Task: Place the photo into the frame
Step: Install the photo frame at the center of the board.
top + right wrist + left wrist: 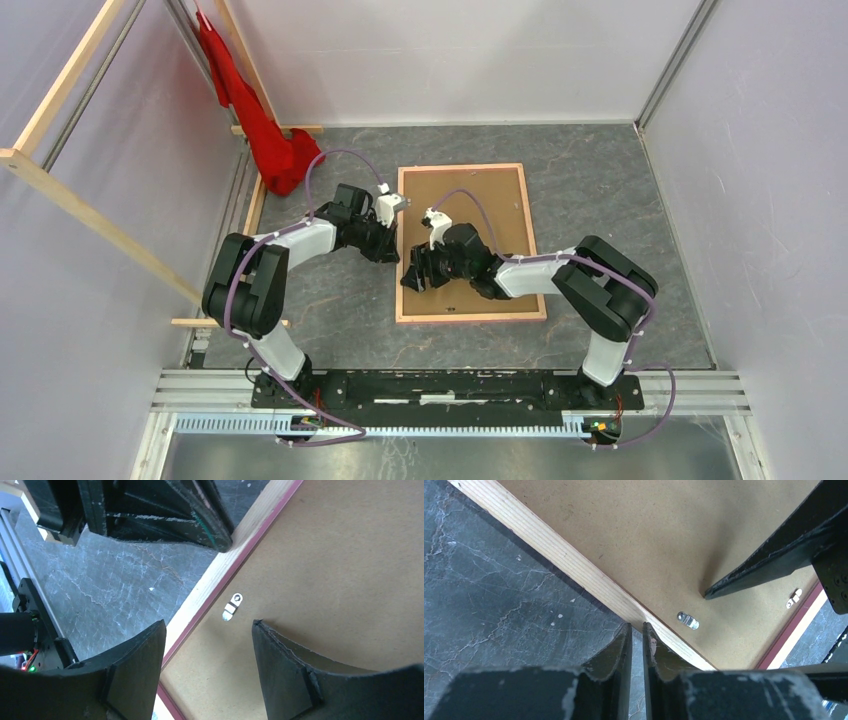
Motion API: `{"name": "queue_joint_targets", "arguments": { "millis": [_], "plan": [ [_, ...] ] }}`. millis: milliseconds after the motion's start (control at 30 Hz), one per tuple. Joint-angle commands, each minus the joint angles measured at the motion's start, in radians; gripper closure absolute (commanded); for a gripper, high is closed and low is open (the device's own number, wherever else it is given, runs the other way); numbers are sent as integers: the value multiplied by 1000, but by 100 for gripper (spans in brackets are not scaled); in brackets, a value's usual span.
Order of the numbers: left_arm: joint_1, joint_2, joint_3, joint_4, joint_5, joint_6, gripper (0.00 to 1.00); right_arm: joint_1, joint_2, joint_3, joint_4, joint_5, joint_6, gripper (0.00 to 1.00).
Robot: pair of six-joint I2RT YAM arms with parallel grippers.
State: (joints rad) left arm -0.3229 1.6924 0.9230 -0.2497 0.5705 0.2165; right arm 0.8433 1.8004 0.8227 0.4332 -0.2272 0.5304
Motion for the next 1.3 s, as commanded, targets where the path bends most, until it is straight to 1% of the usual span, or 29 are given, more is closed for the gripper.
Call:
{"name": "queue_joint_targets", "arguments": {
  "millis": [0,433,500,567,633,700,967,1033,1100,1167,1233,1267],
  "plan": [
    [-3,7,13,26,-22,-19,81,18,16,20,25,-22,17,30],
    [-4,3,11,16,-40,-12,83,26,47,43,31,-34,30,32],
    [-3,4,11,14,-45,-10,84,26,53,43,37,-42,38,35],
    [-3,3,11,13,-47,-9,85,27,57,44,38,-46,42,42],
    [-4,3,11,12,-51,-8,85,27,58,45,39,-48,42,51],
    [-3,3,13,12,-52,-9,86,25,60,47,38,-51,47,56],
    [-4,5,11,9,-57,-6,87,19,67,74,16,-43,34,58],
    [-4,5,13,4,-60,-2,88,13,52,76,13,-69,27,59],
    [-3,3,14,-1,-64,1,88,13,17,73,-13,-62,-3,59],
    [-4,-1,14,-4,-66,5,89,0,-13,70,-51,-43,-28,62],
    [-4,-3,15,-3,-71,10,89,-20,-26,57,-51,-41,-28,69],
    [-4,-5,17,-4,-72,9,90,-31,-21,55,-52,-45,-25,75]
  ]
}}
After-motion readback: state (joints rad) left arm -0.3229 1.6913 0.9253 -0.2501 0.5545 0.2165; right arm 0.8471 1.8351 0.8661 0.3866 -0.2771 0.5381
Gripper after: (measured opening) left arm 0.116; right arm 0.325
